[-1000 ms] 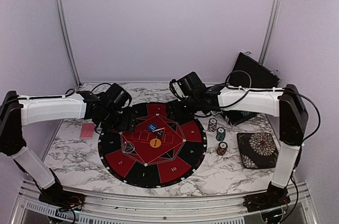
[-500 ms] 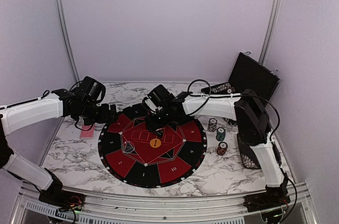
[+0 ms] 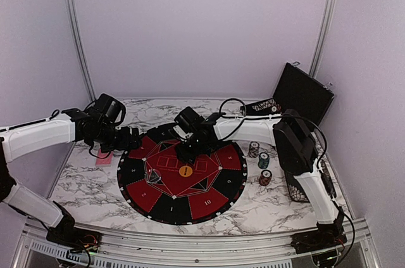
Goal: Distribute texas hold em gaming equipment
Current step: Move the small blind button to position 4.
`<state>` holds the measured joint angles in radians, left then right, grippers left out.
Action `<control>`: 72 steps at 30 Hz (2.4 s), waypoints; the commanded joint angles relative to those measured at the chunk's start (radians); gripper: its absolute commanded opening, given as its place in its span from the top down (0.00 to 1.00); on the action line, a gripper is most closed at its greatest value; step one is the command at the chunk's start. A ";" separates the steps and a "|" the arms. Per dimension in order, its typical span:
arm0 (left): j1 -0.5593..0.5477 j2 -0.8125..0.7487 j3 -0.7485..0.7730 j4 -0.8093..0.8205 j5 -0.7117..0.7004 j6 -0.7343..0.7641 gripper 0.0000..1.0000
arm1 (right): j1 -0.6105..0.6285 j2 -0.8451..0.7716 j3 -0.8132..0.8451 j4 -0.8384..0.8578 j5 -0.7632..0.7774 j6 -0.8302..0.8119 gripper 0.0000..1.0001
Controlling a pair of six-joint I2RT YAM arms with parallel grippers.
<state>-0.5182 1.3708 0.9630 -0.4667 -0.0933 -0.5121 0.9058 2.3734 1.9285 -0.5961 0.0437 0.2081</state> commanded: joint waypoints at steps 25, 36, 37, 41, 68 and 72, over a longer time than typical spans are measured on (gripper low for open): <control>0.010 0.007 0.000 0.035 0.045 0.010 0.01 | 0.033 0.121 0.158 -0.020 0.045 -0.013 0.59; 0.011 0.011 -0.001 0.036 0.046 0.010 0.01 | 0.033 0.243 0.329 0.057 0.056 -0.056 0.59; 0.011 0.011 -0.001 0.037 0.047 0.008 0.01 | 0.033 0.253 0.337 0.064 0.060 -0.060 0.59; 0.011 0.006 -0.004 0.038 0.050 0.003 0.01 | 0.033 0.283 0.379 0.077 0.086 -0.077 0.58; 0.010 0.005 0.009 0.046 0.052 0.002 0.01 | 0.033 0.137 0.407 0.009 0.037 -0.062 0.35; 0.010 0.005 0.012 0.050 0.052 0.004 0.01 | 0.033 0.068 0.323 -0.002 0.034 -0.043 0.35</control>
<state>-0.5125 1.3750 0.9615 -0.4454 -0.0486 -0.5129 0.9283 2.5652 2.2971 -0.5751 0.0872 0.1379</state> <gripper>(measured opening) 0.989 0.653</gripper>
